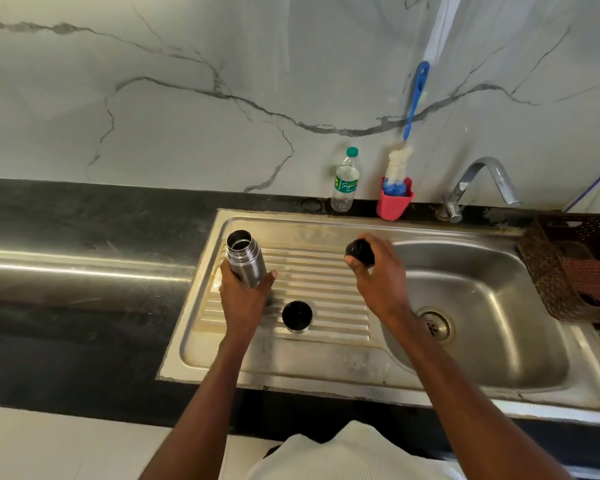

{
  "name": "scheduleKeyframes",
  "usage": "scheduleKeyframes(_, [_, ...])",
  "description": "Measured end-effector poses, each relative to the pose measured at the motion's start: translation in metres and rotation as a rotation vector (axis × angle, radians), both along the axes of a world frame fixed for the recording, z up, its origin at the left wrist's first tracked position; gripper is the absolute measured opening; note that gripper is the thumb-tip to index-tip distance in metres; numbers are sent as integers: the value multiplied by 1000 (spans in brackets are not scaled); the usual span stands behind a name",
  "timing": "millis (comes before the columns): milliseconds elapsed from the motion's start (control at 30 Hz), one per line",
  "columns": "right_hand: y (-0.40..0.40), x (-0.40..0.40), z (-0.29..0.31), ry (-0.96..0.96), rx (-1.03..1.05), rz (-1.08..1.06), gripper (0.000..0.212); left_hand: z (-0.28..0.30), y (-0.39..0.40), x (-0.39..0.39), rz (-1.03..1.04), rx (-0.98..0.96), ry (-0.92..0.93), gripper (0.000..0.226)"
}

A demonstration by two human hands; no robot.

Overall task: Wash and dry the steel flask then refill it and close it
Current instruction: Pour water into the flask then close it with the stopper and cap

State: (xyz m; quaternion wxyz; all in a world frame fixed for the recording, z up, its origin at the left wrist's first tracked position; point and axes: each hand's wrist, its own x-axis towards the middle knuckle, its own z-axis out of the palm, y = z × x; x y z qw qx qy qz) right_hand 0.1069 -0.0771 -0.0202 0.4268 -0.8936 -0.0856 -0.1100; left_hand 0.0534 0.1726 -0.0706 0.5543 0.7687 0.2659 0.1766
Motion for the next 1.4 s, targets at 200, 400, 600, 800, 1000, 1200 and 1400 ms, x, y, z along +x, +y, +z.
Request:
scheduleKeyframes(200, [-8,9,3,116,319,-273,37,2,-1,8,66,89,28,63])
scheduleKeyframes(400, [-30,26,-1,529,504,-325,33,23,-23,22,29,146,-20,69])
scheduleKeyframes(600, [-59,30,41,359,609,-251,30,57,-75,48,-63,186,-71,63])
scheduleKeyframes(800, [-96,37,94,72,453,23,52,63,-139,59,-185,277,-44,57])
scheduleKeyframes(1000, [-117,35,113,4,322,240,58,62,-202,57,-268,347,22,54])
scheduleKeyframes(1200, [-138,32,105,55,128,243,60,58,-230,47,-339,370,57,55])
scheduleKeyframes(1400, [-145,32,92,172,83,285,60,63,-233,40,-367,397,69,53])
